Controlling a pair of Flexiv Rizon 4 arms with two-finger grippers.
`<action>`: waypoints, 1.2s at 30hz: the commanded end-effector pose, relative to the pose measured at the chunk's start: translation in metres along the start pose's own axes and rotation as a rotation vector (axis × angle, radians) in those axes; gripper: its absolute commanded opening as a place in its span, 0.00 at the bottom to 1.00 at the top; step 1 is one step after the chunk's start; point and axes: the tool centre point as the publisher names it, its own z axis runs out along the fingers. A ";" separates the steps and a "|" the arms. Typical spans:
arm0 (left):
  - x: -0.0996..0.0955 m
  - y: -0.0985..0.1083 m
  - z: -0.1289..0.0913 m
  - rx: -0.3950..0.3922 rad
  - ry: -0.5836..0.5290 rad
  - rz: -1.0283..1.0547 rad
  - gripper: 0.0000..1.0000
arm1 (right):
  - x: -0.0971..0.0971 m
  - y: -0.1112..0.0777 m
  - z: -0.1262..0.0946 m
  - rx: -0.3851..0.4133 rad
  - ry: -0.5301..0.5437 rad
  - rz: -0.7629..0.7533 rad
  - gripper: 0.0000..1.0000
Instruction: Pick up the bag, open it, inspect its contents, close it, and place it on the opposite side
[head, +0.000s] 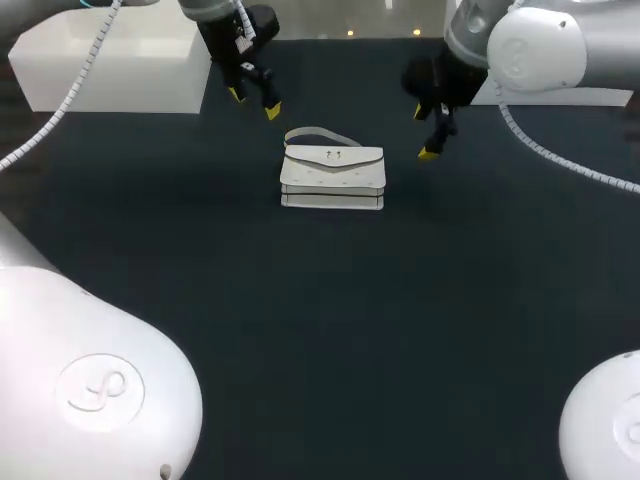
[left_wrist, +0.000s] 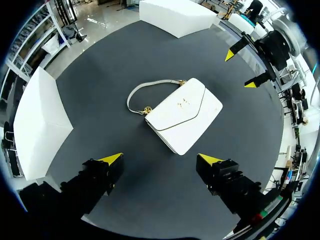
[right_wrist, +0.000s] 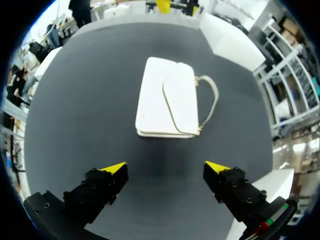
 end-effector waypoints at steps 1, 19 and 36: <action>-0.004 0.000 -0.003 0.021 -0.039 0.083 1.00 | 0.005 0.006 -0.003 0.109 -0.068 0.015 1.00; -0.017 -0.018 0.003 0.113 -0.051 0.574 1.00 | 0.021 0.015 -0.015 0.198 -0.450 -0.070 1.00; -0.018 -0.027 0.004 0.137 -0.029 0.614 1.00 | 0.025 0.011 -0.007 0.312 -0.641 -0.098 1.00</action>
